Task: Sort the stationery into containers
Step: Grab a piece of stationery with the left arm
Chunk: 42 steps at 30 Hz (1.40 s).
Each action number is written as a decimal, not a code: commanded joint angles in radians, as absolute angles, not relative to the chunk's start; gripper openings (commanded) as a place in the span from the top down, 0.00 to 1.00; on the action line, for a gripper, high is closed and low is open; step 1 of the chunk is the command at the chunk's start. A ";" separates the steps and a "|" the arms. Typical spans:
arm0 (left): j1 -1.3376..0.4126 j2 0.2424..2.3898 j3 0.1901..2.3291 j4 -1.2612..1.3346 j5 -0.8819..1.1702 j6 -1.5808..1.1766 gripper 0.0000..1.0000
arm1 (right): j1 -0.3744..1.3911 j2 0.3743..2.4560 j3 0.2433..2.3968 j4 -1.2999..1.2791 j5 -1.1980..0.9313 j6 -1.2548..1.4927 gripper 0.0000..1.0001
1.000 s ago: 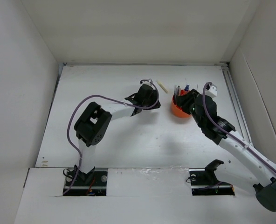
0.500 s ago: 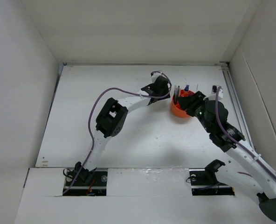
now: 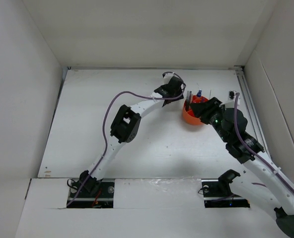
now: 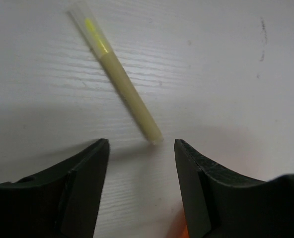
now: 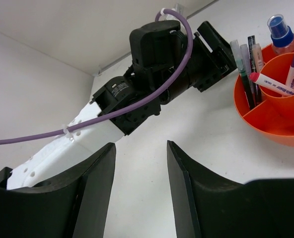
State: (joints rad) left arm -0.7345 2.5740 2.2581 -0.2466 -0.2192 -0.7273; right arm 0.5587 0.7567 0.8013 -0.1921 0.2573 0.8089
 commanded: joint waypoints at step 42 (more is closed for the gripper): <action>-0.695 2.226 1.578 -0.045 -0.239 -0.603 1.00 | 0.483 0.752 0.779 -0.133 0.172 0.802 0.37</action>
State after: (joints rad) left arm -0.6987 2.2906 1.7027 -0.0277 -0.2523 -0.6491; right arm 0.4904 0.7509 0.7784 -0.1879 0.1905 0.8078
